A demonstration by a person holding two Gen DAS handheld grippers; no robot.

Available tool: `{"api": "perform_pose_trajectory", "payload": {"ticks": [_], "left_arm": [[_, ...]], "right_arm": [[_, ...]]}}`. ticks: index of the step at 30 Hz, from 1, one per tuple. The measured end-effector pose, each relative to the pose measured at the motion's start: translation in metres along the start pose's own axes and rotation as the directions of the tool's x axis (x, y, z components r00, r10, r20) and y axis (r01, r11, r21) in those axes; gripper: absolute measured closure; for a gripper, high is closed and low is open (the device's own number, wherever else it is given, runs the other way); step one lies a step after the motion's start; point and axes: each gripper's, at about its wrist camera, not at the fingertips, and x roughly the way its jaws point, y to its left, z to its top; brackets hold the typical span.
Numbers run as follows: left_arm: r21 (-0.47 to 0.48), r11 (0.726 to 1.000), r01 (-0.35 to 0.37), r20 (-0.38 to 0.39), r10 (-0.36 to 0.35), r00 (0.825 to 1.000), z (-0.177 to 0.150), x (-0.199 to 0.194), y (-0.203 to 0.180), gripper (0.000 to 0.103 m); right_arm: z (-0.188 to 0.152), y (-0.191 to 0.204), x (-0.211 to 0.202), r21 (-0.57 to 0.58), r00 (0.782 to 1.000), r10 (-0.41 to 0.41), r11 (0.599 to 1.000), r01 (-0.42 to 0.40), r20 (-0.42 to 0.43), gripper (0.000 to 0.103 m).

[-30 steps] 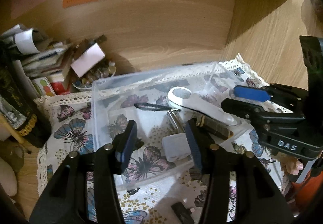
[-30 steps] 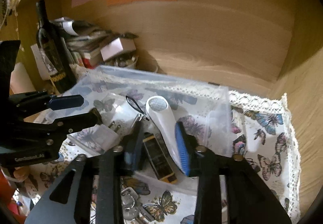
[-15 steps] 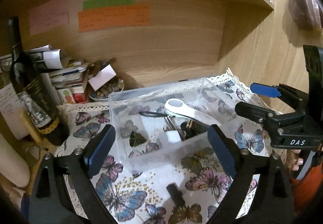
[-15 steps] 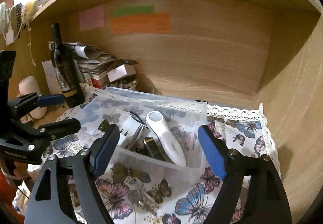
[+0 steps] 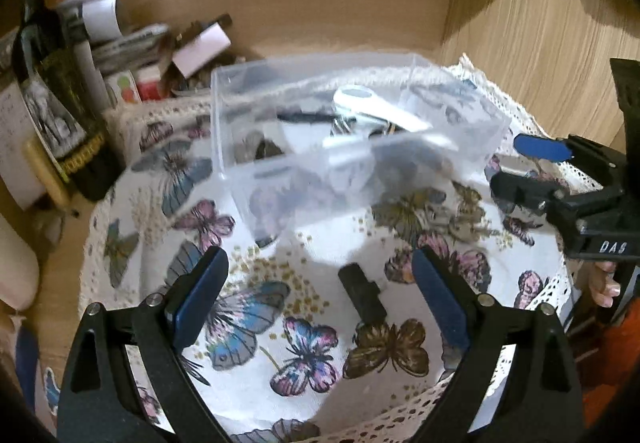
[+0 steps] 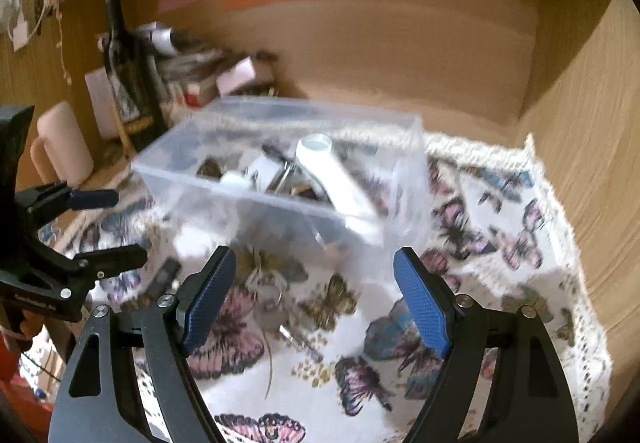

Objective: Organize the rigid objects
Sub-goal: 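Grasp the black USB stick with the left gripper while the right grasps the keys, then carry the USB stick and keys into the clear box and open both grippers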

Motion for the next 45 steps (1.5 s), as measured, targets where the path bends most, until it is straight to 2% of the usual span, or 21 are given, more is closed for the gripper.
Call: {"api": "perform_pose_trajectory", "payload": {"ticks": [2, 4, 7, 10, 12, 14, 19, 22, 30, 32, 45], "left_arm": [[-0.004, 1.000, 0.016, -0.027, -0.016, 1.000, -0.002, 0.007, -0.001, 0.010], [0.000, 1.000, 0.027, -0.048, -0.027, 0.998, -0.004, 0.013, -0.003, 0.018], [0.012, 0.998, 0.060, -0.092, -0.058, 0.994, -0.006, 0.023, -0.007, 0.020], [0.036, 0.997, 0.072, -0.117, -0.067, 0.991, -0.009, 0.029, -0.012, 0.029], [0.050, 0.995, 0.080, -0.131, -0.073, 0.989, -0.010, 0.033, -0.016, 0.032], [0.065, 0.996, 0.055, -0.134, -0.046, 0.990, -0.011, 0.033, -0.019, 0.034], [0.094, 0.993, 0.066, -0.114, -0.055, 0.992, -0.012, 0.033, -0.025, 0.064], [0.106, 0.992, 0.070, -0.107, -0.059, 0.992, -0.013, 0.034, -0.028, 0.077], [0.085, 0.994, 0.066, -0.078, -0.060, 0.995, -0.012, 0.029, -0.020, 0.078], [0.066, 0.995, 0.072, -0.065, -0.068, 0.996, -0.010, 0.024, -0.016, 0.078], [0.014, 0.998, 0.058, 0.090, -0.059, 0.994, 0.017, -0.023, -0.004, 0.078]], "right_arm": [[-0.003, 0.004, 0.007, -0.020, 1.000, 0.012, 1.000, -0.012, -0.024, 0.024], [-0.005, 0.008, 0.015, -0.044, 0.998, 0.023, 0.999, -0.025, -0.052, 0.024], [-0.004, 0.011, 0.028, -0.057, 0.996, 0.021, 0.998, -0.026, -0.088, 0.028], [-0.003, 0.013, 0.042, -0.056, 0.989, 0.048, 0.997, -0.056, -0.136, 0.042], [-0.003, 0.015, 0.050, -0.062, 0.986, 0.049, 0.996, -0.059, -0.162, 0.046], [-0.005, 0.017, 0.059, -0.070, 0.980, 0.050, 0.995, -0.065, -0.192, 0.053], [-0.006, 0.020, 0.059, -0.089, 0.982, 0.047, 0.994, -0.065, -0.185, 0.059], [-0.007, 0.023, 0.058, -0.106, 0.983, 0.047, 0.992, -0.066, -0.178, 0.075], [-0.005, 0.026, 0.053, -0.110, 0.987, 0.024, 0.993, -0.042, -0.159, 0.078], [-0.006, 0.028, 0.045, -0.124, 0.991, 0.003, 0.992, -0.020, -0.132, 0.078], [0.014, 0.024, -0.008, -0.076, 0.999, 0.004, 0.997, -0.001, 0.038, 0.078]]}}
